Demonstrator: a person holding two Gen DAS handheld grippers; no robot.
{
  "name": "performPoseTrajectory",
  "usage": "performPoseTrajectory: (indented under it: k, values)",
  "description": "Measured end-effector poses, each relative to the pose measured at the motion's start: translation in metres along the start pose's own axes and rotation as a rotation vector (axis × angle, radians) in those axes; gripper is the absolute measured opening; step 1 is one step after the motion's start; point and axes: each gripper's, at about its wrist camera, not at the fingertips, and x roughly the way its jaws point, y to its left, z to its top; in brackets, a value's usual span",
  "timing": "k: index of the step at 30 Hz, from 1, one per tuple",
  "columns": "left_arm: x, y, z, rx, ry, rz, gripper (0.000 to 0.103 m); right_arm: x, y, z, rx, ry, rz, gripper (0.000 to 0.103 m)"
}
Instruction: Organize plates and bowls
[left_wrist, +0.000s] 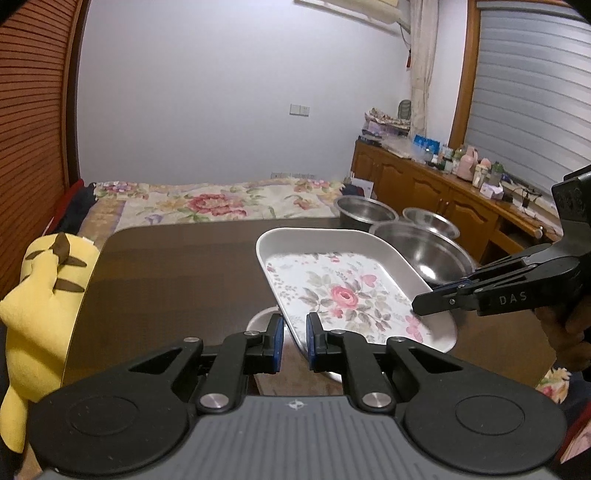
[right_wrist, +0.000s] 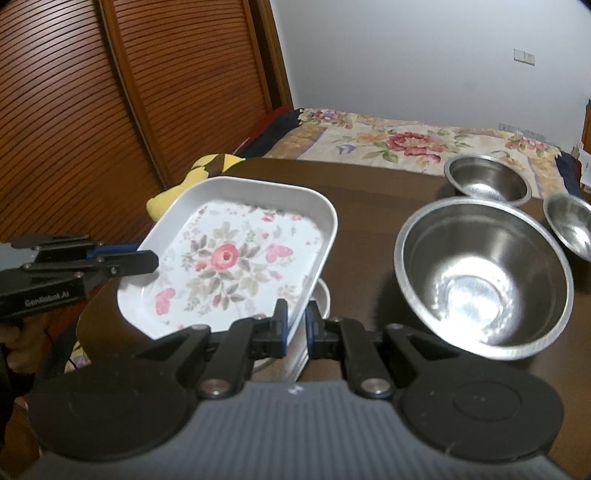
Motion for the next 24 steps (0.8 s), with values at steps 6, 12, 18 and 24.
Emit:
performPoseTrajectory:
  k: [6,12,18,24]
  values:
    - [0.005,-0.003,-0.017,-0.002,0.041,0.009,0.013,0.004,0.003,-0.014,-0.009,0.009,-0.011,0.012]
    - [0.002,-0.005,-0.026,-0.007,0.046,0.039,0.013,0.003,0.006,-0.024,0.018,-0.027,-0.006,0.012]
    - [0.005,-0.008,-0.030,0.001,0.055,0.052,0.013,0.000,0.006,-0.033,0.034,-0.065,-0.008,0.012]
    - [0.014,-0.006,-0.029,-0.003,0.073,0.056,0.013,-0.001,0.006,-0.037,0.037,-0.098,-0.019,0.012]
